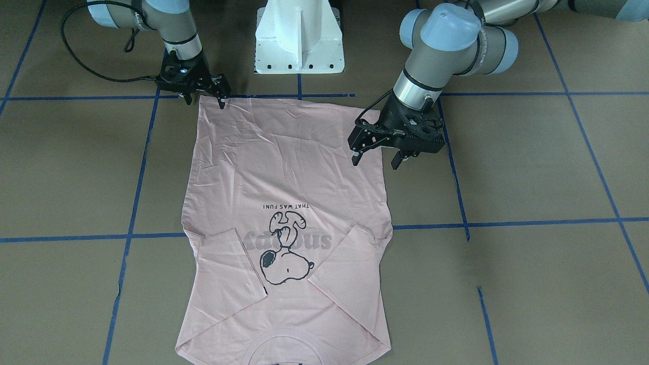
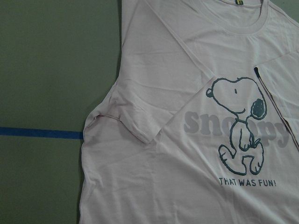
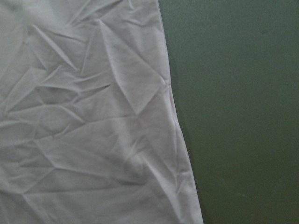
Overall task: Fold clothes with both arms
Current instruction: 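Release the sleeve with the left gripper while the right gripper moves to the hem corner, then move the left gripper to the other hem corner and grasp both hem corners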
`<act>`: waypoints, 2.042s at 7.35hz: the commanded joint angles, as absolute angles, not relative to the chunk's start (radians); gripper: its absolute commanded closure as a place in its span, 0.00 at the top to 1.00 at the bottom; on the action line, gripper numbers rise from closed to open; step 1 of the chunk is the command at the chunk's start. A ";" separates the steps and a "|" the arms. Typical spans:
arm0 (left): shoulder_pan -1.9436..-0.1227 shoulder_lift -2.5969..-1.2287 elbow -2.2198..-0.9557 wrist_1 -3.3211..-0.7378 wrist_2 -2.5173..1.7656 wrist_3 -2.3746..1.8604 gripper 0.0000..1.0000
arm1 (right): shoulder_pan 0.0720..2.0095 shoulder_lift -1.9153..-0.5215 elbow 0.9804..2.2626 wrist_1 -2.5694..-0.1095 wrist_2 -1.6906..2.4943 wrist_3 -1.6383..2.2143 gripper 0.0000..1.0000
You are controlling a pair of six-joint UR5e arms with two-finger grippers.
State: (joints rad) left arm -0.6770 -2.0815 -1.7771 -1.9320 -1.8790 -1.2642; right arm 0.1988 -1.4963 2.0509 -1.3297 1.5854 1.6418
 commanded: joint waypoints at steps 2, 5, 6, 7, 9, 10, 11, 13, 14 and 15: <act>-0.673 -2.082 -1.776 -1.936 -1.879 -1.266 1.00 | 0.180 -1.519 2.052 -1.335 1.595 1.646 1.00; -0.673 -2.083 -1.778 -1.939 -1.878 -1.266 1.00 | 0.176 -1.520 2.048 -1.335 1.598 1.646 0.98; -0.673 -2.083 -1.778 -1.939 -1.878 -1.266 1.00 | 0.176 -1.519 2.049 -1.335 1.598 1.646 0.87; -0.673 -2.083 -1.778 -1.939 -1.878 -1.266 1.00 | 0.175 -1.519 2.048 -1.333 1.600 1.646 0.68; -0.673 -2.083 -1.778 -1.939 -1.878 -1.266 1.00 | 0.175 -1.519 2.049 -1.332 1.601 1.646 0.21; -0.672 -2.085 -1.778 -1.939 -1.878 -1.266 1.00 | 0.175 -1.519 2.051 -1.330 1.601 1.646 0.02; -0.672 -2.085 -1.778 -1.939 -1.878 -1.266 1.00 | 0.176 -1.520 2.054 -1.330 1.601 1.646 0.00; -0.672 -2.085 -1.779 -1.939 -1.878 -1.266 1.00 | 0.179 -1.519 2.059 -1.328 1.601 1.643 0.00; -0.672 -2.085 -1.781 -1.939 -1.878 -1.266 1.00 | 0.181 -1.522 2.078 -1.328 1.601 1.643 0.00; -0.672 -2.085 -1.782 -1.937 -1.878 -1.266 1.00 | 0.181 -1.525 2.095 -1.328 1.601 1.643 0.00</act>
State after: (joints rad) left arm -0.6719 -2.0846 -1.7806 -1.9387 -1.8776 -1.2655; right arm 0.1800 -1.5216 2.0748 -1.3285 1.6015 1.6429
